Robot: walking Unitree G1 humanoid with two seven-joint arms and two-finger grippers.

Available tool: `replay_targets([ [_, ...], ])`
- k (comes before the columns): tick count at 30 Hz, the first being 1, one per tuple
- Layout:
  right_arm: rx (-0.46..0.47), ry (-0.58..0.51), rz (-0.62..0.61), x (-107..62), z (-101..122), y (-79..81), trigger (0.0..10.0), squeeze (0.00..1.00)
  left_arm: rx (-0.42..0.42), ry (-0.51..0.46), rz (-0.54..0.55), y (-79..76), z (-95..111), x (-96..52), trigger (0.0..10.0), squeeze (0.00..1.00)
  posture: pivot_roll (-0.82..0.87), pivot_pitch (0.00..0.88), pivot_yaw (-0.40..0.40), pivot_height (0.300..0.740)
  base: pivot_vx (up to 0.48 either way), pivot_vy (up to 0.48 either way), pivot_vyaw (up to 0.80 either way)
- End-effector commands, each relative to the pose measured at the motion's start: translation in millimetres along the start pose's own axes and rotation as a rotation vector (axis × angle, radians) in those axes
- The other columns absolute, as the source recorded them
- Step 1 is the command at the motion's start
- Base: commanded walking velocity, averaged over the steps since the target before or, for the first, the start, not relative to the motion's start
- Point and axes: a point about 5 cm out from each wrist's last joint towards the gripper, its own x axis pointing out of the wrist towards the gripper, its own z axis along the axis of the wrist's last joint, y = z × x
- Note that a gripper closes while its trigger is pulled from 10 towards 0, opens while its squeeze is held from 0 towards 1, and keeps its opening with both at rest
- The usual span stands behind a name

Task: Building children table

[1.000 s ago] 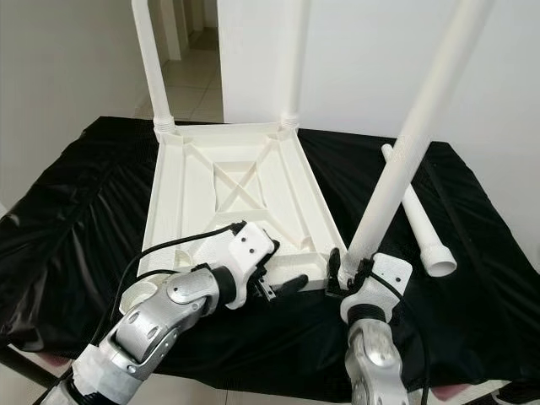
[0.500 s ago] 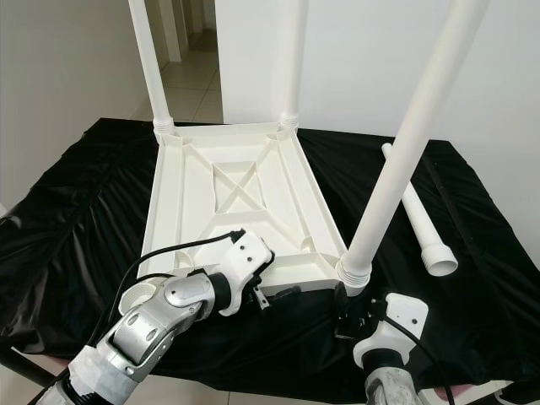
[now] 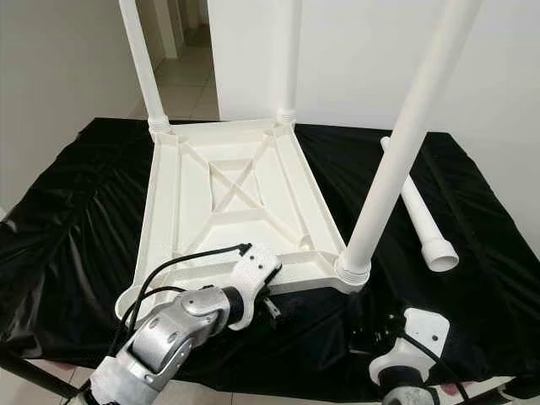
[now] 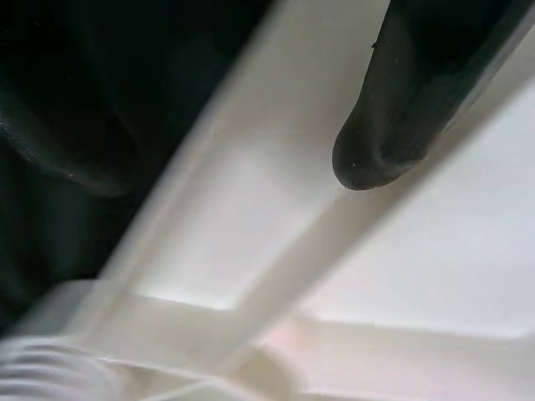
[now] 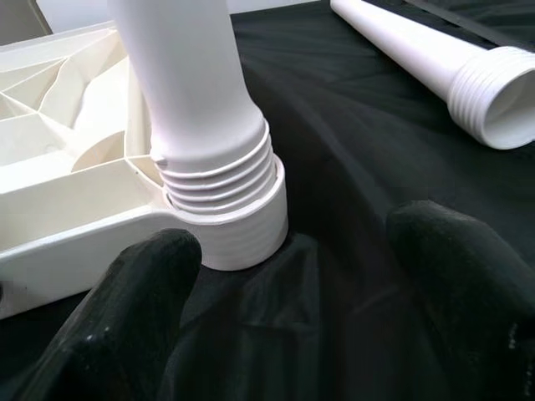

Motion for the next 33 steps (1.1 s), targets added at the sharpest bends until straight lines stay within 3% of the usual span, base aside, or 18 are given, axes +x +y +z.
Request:
replay_targets([
  [1, 0.003, -0.001, 0.011, -1.7, 1, 1.3, 10.0, 0.0, -0.042, 0.055, 0.072, 6.7, -6, 1.4, 10.0, 0.0, -0.14, 0.067, 0.043, 0.74, 0.0, 0.0, 0.0],
  [3, -0.005, 0.001, 0.011, -2.0, 2, 0.1, 10.0, 0.0, -0.103, 0.069, 0.192, 16.5, -6, 0.8, 10.0, 0.0, -0.14, 0.077, 0.038, 0.74, 0.0, 0.0, 0.0],
  [5, -0.006, 0.001, 0.011, -2.0, 2, -0.2, 10.0, 0.0, -0.124, 0.071, 0.232, 19.2, -6, 0.1, 10.0, 0.0, -0.14, 0.077, 0.038, 0.74, 0.0, 0.0, 0.0],
  [12, -0.007, -0.002, 0.014, -2.3, 5, 0.7, 10.0, 0.0, -0.136, 0.069, 0.276, 22.6, -4, -2.7, 10.0, 0.0, -0.13, 0.089, 0.039, 0.74, 0.0, 0.0, 0.0],
  [19, -0.016, -0.003, 0.001, -5.4, 7, 0.6, 10.0, 0.0, -0.032, 0.06, 0.348, 26.6, 4, -9.8, 10.0, 0.0, -0.13, 0.105, 0.042, 0.74, 0.0, 0.0, 0.0],
  [22, -0.008, -0.003, -0.007, -5.8, 7, 2.0, 10.0, 0.0, 0.049, 0.053, 0.368, 27.8, 7, -11.8, 10.0, 0.0, -0.14, 0.108, 0.042, 0.74, 0.0, 0.0, 0.0],
  [25, -0.006, -0.004, -0.008, -5.8, 7, 2.7, 10.0, 0.0, 0.044, 0.055, 0.372, 27.8, 7, -12.0, 9.8, 0.0, -0.14, 0.11, 0.043, 0.74, 0.0, 0.0, 0.0],
  [26, -0.004, -0.005, -0.009, -5.7, 7, 3.1, 10.0, 0.0, 0.053, 0.055, 0.379, 28.4, 7, -12.2, 8.9, 0.0, -0.14, 0.111, 0.042, 0.74, 0.0, 0.0, 0.0],
  [27, -0.004, -0.005, -0.009, -5.7, 7, 3.1, 10.0, 0.0, 0.053, 0.055, 0.379, 28.4, 7, -12.2, 8.9, 0.0, -0.14, 0.111, 0.042, 0.74, 0.0, 0.0, 0.0],
  [28, -0.004, -0.005, -0.009, -5.3, 7, 3.4, 10.0, 0.0, 0.055, 0.052, 0.385, 29.2, 8, -12.4, 3.5, 0.0, -0.14, 0.111, 0.042, 0.74, 0.0, 0.0, 0.0],
  [29, -0.006, -0.006, -0.012, -5.1, 8, 2.9, 10.0, 0.0, 0.057, 0.043, 0.404, 31.3, 9, -13.6, 0.0, 0.0, -0.14, 0.111, 0.042, 0.74, 0.0, 0.0, 0.0],
  [33, -0.006, -0.006, -0.014, -4.4, 8, 2.6, 10.0, 0.0, 0.07, 0.034, 0.411, 32.0, 11, -14.4, 0.0, 0.0, -0.13, 0.111, 0.039, 0.74, 0.0, 0.0, 0.0],
])
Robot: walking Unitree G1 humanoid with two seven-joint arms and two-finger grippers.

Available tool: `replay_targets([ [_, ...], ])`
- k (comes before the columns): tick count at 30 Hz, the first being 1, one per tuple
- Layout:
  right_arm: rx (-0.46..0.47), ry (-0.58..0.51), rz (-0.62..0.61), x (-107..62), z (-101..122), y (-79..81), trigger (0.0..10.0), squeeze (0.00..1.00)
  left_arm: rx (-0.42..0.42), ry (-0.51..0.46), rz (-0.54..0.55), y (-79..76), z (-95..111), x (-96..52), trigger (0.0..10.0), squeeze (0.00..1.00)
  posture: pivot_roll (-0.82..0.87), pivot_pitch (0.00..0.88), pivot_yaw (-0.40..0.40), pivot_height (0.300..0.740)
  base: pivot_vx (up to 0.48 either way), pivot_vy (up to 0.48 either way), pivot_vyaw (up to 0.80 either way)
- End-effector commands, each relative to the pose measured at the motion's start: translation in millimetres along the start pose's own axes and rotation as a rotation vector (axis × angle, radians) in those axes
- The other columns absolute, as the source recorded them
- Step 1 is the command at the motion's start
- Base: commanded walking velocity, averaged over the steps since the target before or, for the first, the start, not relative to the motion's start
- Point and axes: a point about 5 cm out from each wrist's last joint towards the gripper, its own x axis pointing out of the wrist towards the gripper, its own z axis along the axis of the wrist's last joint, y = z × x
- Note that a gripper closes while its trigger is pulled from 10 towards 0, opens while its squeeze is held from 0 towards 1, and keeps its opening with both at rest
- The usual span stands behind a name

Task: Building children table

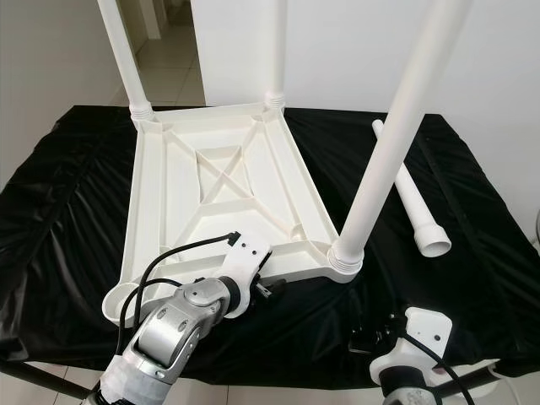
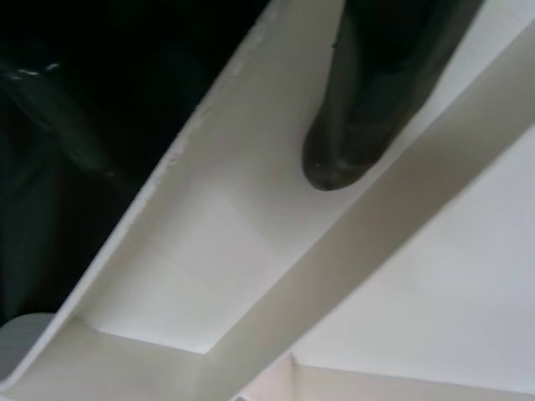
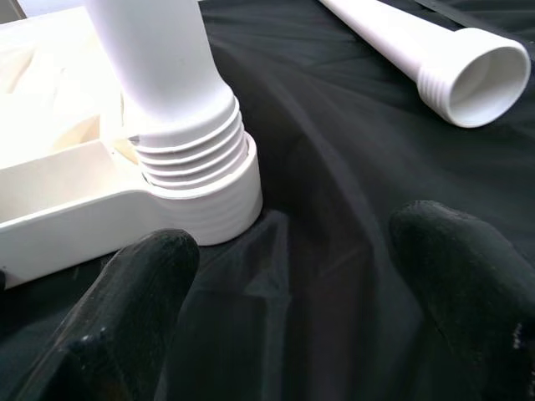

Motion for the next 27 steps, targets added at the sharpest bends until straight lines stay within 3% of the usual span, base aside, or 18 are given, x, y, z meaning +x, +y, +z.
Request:
replay_targets([
  [1, 0.0, 0.007, -0.003, -1.4, 1, 1.0, 10.0, 0.0, 0.033, -0.013, 0.306, 30.3, 2, -7.8, 0.0, 0.0, -0.13, 0.111, 0.039, 0.74, 0.0, 0.0, 0.0],
  [16, 0.0, 0.011, 0.001, 0.4, 0, 1.9, 10.0, 0.0, 0.034, -0.02, 0.317, 30.8, 4, -8.7, 0.0, 0.0, -0.13, 0.113, 0.033, 0.74, 0.0, 0.0, 0.0],
  [27, 0.005, 0.01, -0.004, 0.6, 0, 3.6, 10.0, 0.0, 0.051, -0.013, 0.373, 40.3, 2, -11.6, 0.0, 0.0, -0.13, 0.12, 0.04, 0.74, 0.0, 0.0, 0.0],
])
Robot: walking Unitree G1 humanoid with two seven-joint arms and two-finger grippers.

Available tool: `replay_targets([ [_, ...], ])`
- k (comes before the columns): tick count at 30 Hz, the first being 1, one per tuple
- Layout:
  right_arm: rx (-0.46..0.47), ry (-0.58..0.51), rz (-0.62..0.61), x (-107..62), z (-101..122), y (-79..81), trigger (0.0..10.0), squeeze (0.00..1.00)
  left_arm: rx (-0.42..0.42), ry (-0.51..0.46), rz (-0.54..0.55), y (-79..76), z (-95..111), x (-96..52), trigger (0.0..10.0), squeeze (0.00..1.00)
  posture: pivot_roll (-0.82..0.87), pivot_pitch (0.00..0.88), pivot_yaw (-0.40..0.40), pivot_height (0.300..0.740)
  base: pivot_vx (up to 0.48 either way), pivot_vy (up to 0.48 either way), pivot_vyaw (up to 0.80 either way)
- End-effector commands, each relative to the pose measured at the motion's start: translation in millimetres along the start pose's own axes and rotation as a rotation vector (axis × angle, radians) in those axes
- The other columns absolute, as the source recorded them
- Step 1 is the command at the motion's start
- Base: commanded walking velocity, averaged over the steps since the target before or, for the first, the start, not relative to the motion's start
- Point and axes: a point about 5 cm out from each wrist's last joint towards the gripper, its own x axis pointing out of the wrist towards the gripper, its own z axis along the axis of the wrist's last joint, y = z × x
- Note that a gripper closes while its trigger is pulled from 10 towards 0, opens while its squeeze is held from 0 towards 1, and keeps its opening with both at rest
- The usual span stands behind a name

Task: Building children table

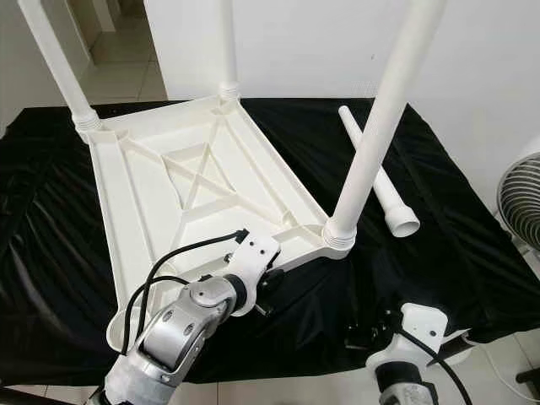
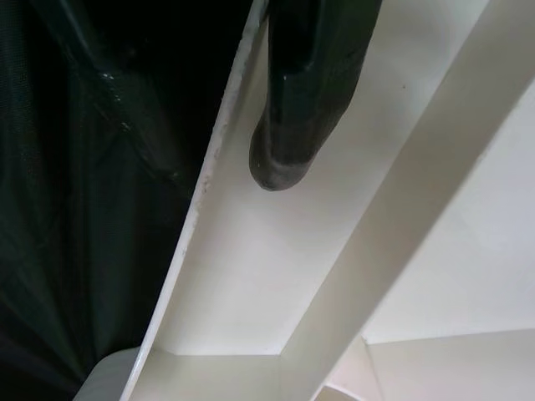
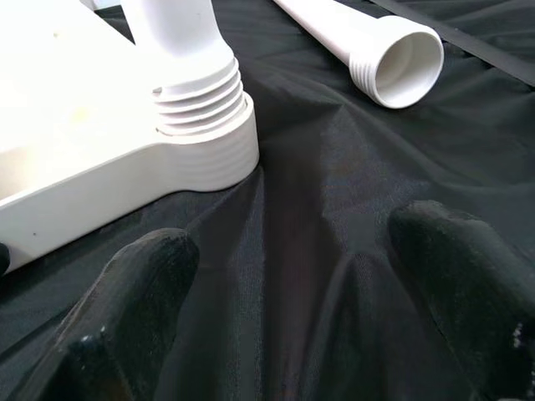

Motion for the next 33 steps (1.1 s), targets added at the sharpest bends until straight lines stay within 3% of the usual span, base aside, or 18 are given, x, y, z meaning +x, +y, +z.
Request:
replay_targets([
  [1, 0.0, 0.014, -0.016, -2.4, -1, -0.7, 10.0, 0.0, 0.012, 0.036, 0.382, 47.9, -9, -10.9, 0.0, 0.0, -0.13, 0.12, 0.04, 0.74, 0.0, 0.0, 0.0],
  [2, 0.003, 0.014, -0.02, -2.6, -1, -0.3, 10.0, 0.0, 0.022, 0.048, 0.456, 60.9, -13, -13.3, 0.0, 0.0, -0.13, 0.122, 0.04, 0.74, 0.0, 0.0, 0.0],
  [6, 0.003, 0.014, -0.021, -2.7, -1, -0.2, 10.0, 0.0, 0.024, 0.051, 0.472, 63.7, -14, -13.9, 0.0, 0.0, -0.13, 0.122, 0.04, 0.74, 0.0, 0.0, 0.0],
  [12, 0.007, 0.014, -0.028, -2.4, -1, 0.9, 10.0, 0.0, 0.007, 0.082, 0.602, 83.7, -23, -25.2, 0.0, 0.0, -0.13, 0.128, 0.044, 0.74, 0.0, 0.0, 0.0],
  [17, 0.006, 0.018, -0.025, -2.1, -2, 1.6, 10.0, 0.0, 0.006, 0.086, 0.585, 79.7, -24, -28.0, 0.0, 0.0, -0.12, 0.13, 0.039, 0.74, 0.0, 0.0, 0.0],
  [19, 0.004, 0.019, -0.02, -1.3, -2, 2.0, 10.0, 0.0, 0.009, 0.084, 0.53, 71.6, -23, -26.0, 0.0, 0.0, -0.12, 0.132, 0.038, 0.74, 0.0, 0.0, 0.0],
  [20, 0.003, 0.019, -0.019, -1.0, -2, 2.1, 10.0, 0.0, 0.012, 0.085, 0.502, 67.7, -23, -24.6, 2.0, 0.0, -0.12, 0.134, 0.039, 0.74, 0.0, 0.0, 0.0],
  [21, 0.002, 0.018, -0.018, -0.8, -2, 2.2, 10.0, 0.0, 0.015, 0.088, 0.486, 65.2, -23, -23.8, 6.2, 0.0, -0.12, 0.135, 0.039, 0.74, 0.0, 0.0, 0.0],
  [22, 0.002, 0.018, -0.018, -0.8, -2, 2.2, 10.0, 0.0, 0.015, 0.088, 0.486, 65.2, -23, -23.8, 6.2, 0.0, -0.12, 0.135, 0.039, 0.74, 0.0, 0.0, 0.0],
  [23, 0.001, 0.018, -0.017, -0.9, -2, 2.4, 10.0, 0.0, 0.014, 0.091, 0.477, 63.8, -24, -24.1, 10.0, 0.0, -0.12, 0.137, 0.04, 0.74, 0.0, 0.0, 0.0],
  [33, 0.0, 0.017, -0.025, -2.2, -1, 2.9, 10.0, 0.0, 0.012, 0.12, 0.484, 65.5, -29, -27.7, 10.0, 0.0, -0.12, 0.14, 0.048, 0.74, 0.0, 0.0, 0.0],
])
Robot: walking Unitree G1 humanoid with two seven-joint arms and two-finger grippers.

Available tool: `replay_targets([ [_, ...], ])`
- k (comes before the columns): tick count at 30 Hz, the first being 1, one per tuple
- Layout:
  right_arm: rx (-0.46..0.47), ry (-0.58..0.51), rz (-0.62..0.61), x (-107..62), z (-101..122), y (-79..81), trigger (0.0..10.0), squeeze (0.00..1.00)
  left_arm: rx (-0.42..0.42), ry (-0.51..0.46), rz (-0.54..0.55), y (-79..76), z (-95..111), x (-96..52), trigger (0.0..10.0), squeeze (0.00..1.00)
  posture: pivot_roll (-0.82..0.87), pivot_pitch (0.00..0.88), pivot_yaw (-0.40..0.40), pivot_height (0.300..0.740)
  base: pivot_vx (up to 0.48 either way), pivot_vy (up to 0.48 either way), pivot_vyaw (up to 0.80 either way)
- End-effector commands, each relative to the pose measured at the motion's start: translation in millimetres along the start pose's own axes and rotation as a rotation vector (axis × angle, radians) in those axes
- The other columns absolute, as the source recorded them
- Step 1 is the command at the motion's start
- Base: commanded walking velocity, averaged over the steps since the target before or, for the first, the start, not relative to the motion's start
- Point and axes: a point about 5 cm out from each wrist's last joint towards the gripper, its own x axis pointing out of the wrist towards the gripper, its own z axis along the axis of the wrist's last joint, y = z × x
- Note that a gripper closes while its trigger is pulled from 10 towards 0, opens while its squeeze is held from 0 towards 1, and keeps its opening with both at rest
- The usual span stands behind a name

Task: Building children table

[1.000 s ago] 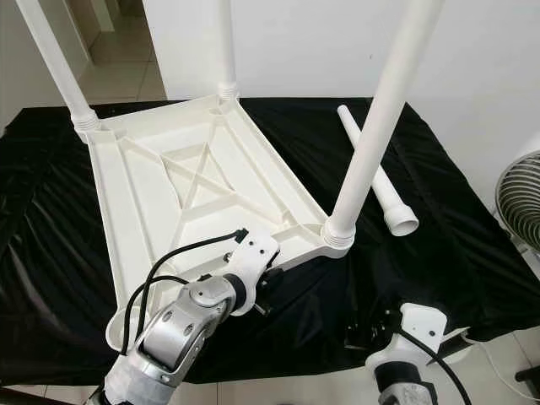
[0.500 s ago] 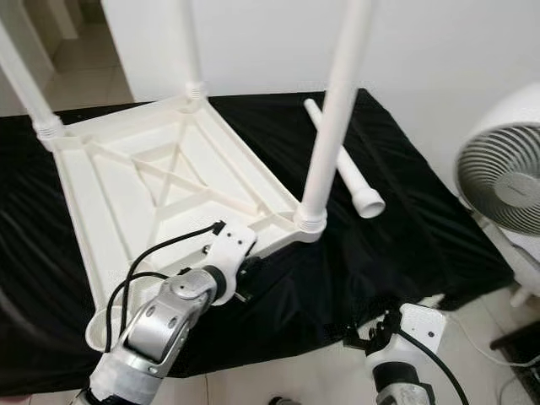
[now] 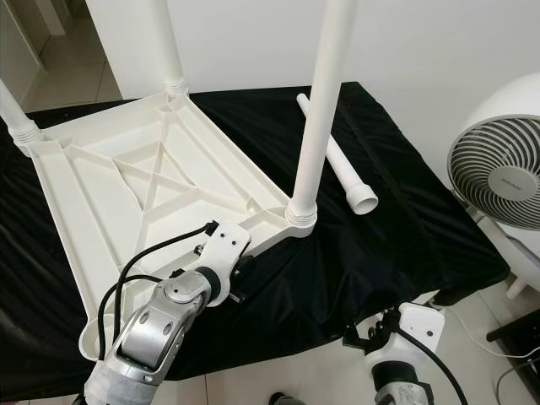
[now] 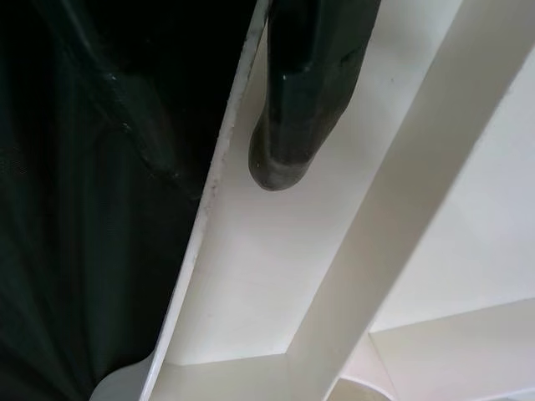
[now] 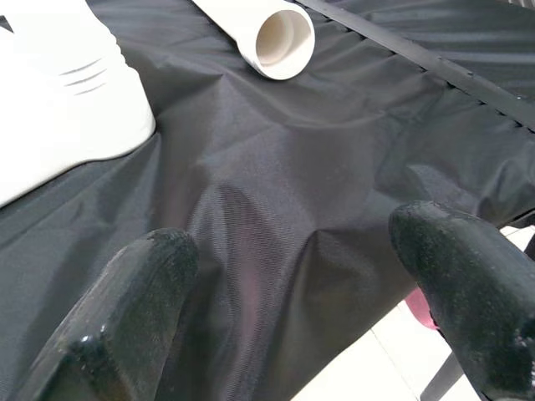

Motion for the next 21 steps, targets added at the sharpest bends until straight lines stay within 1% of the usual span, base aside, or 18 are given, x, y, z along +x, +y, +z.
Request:
replay_targets([
  [1, -0.012, 0.008, -0.004, -2.4, 0, -0.3, 10.0, 0.0, 0.0, 0.115, 0.305, 32.4, -23, -7.1, 10.0, 0.0, -0.12, 0.144, 0.047, 0.74, 0.0, 0.0, 0.0],
  [4, -0.013, 0.009, -0.003, -2.7, 0, -0.2, 10.0, 0.0, -0.009, 0.125, 0.307, 32.0, -26, -9.3, 10.0, 0.0, -0.12, 0.145, 0.046, 0.74, 0.0, 0.0, 0.0],
  [6, -0.017, 0.01, 0.001, -2.2, 0, -1.2, 10.0, 0.0, -0.024, 0.136, 0.324, 31.3, -30, -15.7, 10.0, 0.0, -0.11, 0.151, 0.029, 0.74, 0.0, 0.0, 0.0],
  [8, -0.018, 0.011, 0.005, -1.4, 1, -1.3, 10.0, 0.0, -0.031, 0.135, 0.337, 31.7, -31, -18.2, 10.0, 0.0, -0.1, 0.151, 0.026, 0.74, 0.0, 0.0, 0.0],
  [9, -0.02, 0.011, 0.012, -0.2, 1, -1.1, 10.0, 0.0, -0.036, 0.128, 0.347, 31.8, -30, -19.9, 4.5, 0.0, -0.09, 0.151, 0.015, 0.74, 0.0, 0.0, 0.0],
  [10, -0.021, 0.011, 0.019, 1.1, 1, -0.7, 10.0, 0.0, -0.038, 0.122, 0.355, 32.1, -29, -21.0, 0.2, 0.0, -0.09, 0.151, 0.015, 0.74, 0.0, 0.0, 0.0],
  [11, -0.023, 0.011, 0.025, 2.5, 1, -0.5, 10.0, 0.0, -0.041, 0.116, 0.372, 33.6, -28, -22.4, 0.0, 0.0, -0.09, 0.152, 0.008, 0.74, 0.0, 0.0, 0.0],
  [15, -0.023, 0.011, 0.031, 4.7, 1, -0.8, 10.0, 0.0, -0.048, 0.101, 0.403, 36.4, -27, -24.3, 0.0, 0.0, -0.08, 0.151, -0.001, 0.74, 0.0, 0.0, 0.0],
  [16, -0.027, 0.012, 0.045, 6.6, 1, 0.1, 10.0, 0.0, -0.047, 0.1, 0.416, 37.9, -26, -25.7, 0.0, 0.0, -0.07, 0.15, -0.016, 0.74, 0.0, 0.0, 0.0],
  [21, -0.031, 0.014, 0.064, 10.3, 0, 0.7, 10.0, 0.0, -0.047, 0.103, 0.431, 38.6, -26, -28.2, 0.0, 0.0, -0.05, 0.15, -0.036, 0.74, 0.0, 0.0, 0.0],
])
